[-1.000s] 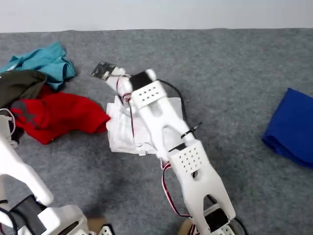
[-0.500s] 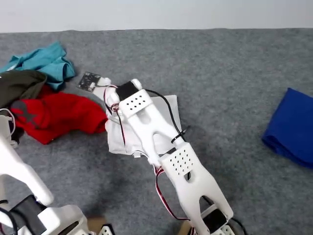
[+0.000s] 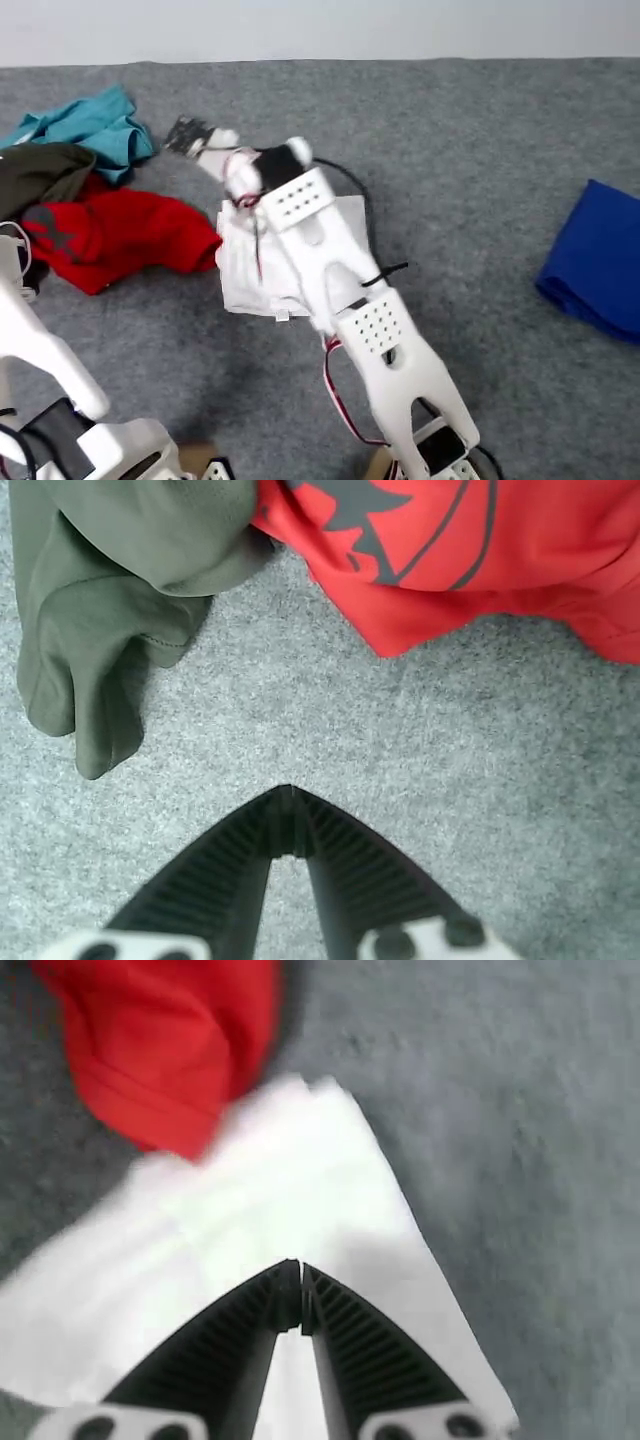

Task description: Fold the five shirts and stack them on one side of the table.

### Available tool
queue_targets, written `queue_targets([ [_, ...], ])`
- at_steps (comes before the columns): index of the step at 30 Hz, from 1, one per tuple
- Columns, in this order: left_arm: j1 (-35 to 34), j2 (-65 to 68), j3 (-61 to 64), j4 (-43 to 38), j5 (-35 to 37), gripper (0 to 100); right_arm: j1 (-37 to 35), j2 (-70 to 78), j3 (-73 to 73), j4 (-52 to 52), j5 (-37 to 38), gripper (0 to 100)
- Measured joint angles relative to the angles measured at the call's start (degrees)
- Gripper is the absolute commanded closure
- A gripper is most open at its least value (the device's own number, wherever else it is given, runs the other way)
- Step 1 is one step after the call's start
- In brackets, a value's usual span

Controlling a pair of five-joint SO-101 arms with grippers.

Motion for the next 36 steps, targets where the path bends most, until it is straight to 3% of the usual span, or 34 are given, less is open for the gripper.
queue_targets([
  [8,0.0,0.0,0.0,0.0,0.0,100,8.9,-2.9,2.6,0.1,-12.2,98.9],
  [18,0.0,0.0,1.1,0.0,0.0,100,10.2,-26.5,36.6,0.1,-22.0,98.8],
  [26,0.0,0.0,4.1,0.0,0.0,100,10.2,-28.0,56.5,-1.1,-23.4,98.8],
  [36,0.0,0.0,4.1,0.0,0.0,100,10.2,-22.0,60.0,-7.2,-23.4,98.8],
])
